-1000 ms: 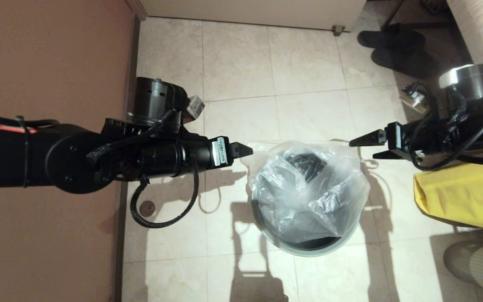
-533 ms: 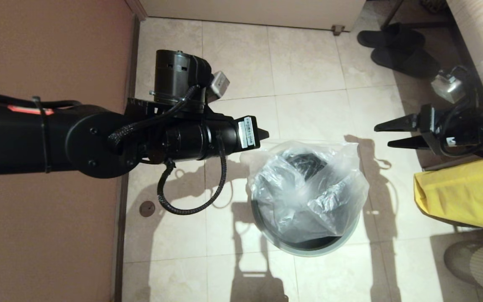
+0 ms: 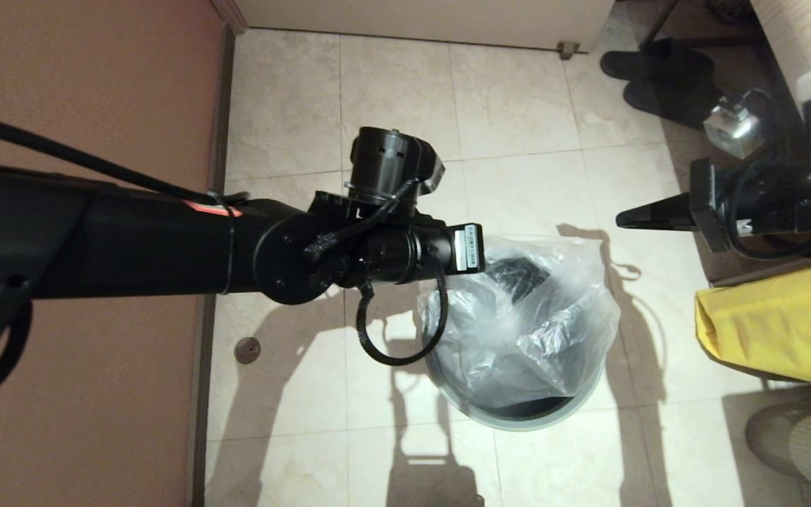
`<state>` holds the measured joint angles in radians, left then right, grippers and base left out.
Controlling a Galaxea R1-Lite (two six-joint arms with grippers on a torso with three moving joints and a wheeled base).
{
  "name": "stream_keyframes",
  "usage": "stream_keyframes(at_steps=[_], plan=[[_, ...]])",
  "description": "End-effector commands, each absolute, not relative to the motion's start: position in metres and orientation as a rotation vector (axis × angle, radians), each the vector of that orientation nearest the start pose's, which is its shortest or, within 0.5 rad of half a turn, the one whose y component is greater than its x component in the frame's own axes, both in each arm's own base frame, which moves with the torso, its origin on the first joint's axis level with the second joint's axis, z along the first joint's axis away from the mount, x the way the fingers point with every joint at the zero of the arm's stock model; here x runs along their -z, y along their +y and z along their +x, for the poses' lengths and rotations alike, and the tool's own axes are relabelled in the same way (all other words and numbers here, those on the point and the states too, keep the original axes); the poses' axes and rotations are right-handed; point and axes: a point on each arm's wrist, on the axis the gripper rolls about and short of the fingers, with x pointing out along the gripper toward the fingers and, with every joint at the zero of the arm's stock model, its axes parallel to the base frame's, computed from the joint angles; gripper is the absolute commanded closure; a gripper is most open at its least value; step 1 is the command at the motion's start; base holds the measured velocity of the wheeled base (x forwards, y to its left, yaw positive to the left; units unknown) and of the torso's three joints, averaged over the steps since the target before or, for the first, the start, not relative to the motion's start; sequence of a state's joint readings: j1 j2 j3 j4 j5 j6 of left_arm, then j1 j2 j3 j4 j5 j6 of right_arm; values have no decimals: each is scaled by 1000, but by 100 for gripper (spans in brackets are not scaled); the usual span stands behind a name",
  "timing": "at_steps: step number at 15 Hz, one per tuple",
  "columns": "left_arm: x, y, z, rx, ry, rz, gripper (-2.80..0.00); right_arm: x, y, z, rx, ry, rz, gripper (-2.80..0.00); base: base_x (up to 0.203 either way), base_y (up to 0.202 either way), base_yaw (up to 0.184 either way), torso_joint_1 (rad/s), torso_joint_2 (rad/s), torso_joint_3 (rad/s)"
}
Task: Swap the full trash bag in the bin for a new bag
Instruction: Put the new garbage bag on the trash can
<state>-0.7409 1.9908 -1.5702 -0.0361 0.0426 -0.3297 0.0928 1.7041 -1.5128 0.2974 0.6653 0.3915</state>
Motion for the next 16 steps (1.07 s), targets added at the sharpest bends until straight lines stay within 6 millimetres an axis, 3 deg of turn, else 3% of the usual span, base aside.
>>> stream_keyframes(at_steps=[1,5,10,12,16], plan=[[-214,-289,312,620,508,-134,0,-290,62,313,-661,648,486,0,0,0,0,0,0,0],[-195,-308,321,626,536,-91,0,-284,78,318,-622,651,410,0,0,0,0,0,0,0],[-199,-333,328,623,505,-45,0,-276,91,331,-645,688,336,0,0,0,0,0,0,0],[-193,-343,319,643,542,-18,0,-269,96,334,-626,724,273,0,0,0,0,0,0,0],[-181,-339,304,645,616,24,0,-257,93,328,-563,810,168,0,0,0,0,0,0,0]])
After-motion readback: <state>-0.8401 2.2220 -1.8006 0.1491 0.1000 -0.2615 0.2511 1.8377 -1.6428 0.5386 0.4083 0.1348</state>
